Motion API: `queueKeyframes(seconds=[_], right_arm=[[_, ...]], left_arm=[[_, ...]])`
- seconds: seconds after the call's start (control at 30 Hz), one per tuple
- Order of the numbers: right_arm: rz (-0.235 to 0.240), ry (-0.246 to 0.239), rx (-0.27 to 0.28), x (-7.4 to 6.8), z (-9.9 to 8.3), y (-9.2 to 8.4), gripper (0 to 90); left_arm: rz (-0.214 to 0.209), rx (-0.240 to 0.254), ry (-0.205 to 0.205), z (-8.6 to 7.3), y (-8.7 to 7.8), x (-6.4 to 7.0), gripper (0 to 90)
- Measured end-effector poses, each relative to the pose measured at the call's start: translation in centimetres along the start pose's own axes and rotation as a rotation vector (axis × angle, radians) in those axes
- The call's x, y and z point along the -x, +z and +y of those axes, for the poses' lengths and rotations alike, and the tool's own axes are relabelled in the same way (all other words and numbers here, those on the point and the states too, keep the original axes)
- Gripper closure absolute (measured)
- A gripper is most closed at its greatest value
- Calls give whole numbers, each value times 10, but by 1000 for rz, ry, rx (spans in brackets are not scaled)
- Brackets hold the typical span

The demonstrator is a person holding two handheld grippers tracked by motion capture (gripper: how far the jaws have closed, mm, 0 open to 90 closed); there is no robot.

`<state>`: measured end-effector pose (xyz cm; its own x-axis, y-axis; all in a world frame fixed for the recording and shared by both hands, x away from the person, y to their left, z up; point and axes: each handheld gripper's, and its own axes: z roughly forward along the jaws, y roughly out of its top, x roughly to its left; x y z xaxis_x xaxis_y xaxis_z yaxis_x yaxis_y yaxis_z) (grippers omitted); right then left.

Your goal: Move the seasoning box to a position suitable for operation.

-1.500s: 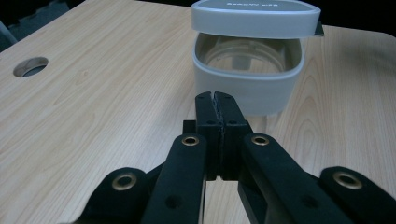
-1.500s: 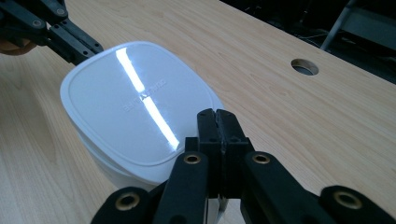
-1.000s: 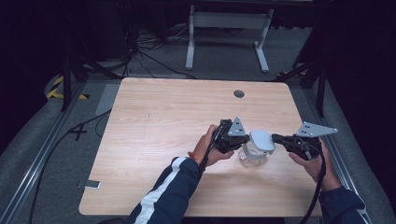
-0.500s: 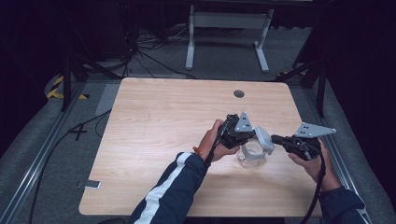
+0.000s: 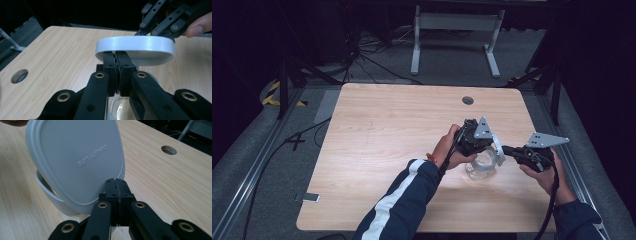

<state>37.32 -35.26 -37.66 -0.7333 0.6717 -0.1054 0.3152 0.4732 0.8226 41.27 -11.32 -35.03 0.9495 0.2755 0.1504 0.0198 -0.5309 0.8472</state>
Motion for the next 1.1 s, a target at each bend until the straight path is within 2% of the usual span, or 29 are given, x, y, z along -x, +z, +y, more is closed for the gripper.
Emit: queueKeyframes(seconds=[0.03,0.13,0.17,0.27,0.37,0.47,0.63,0.77,0.8,0.83,1.1], right_arm=[[0,3,-1,0,0,0,899],[1,6,1,0,-1,1,897],[3,6,0,1,-2,1,898],[4,9,-1,1,-2,1,897],[4,11,-5,2,-3,2,896],[3,11,-8,3,-4,2,896],[5,13,-17,4,-6,2,884],[4,16,-21,5,-7,2,885],[2,15,-22,5,-8,2,881],[0,14,-22,6,-8,2,879],[-7,13,-20,7,-10,-1,881]], left_arm=[[4,-7,17,1,1,-1,866],[0,-12,6,4,4,-1,865],[0,-22,28,5,5,-2,865],[-2,-24,19,7,9,0,862],[-1,-31,42,10,11,-2,860],[-3,-28,20,12,14,0,852],[-9,-43,39,13,17,-1,849],[-8,-43,27,12,18,-1,850],[-4,-46,44,12,17,-2,849],[-9,-43,29,12,18,-2,849],[0,-61,42,8,12,-3,847]])
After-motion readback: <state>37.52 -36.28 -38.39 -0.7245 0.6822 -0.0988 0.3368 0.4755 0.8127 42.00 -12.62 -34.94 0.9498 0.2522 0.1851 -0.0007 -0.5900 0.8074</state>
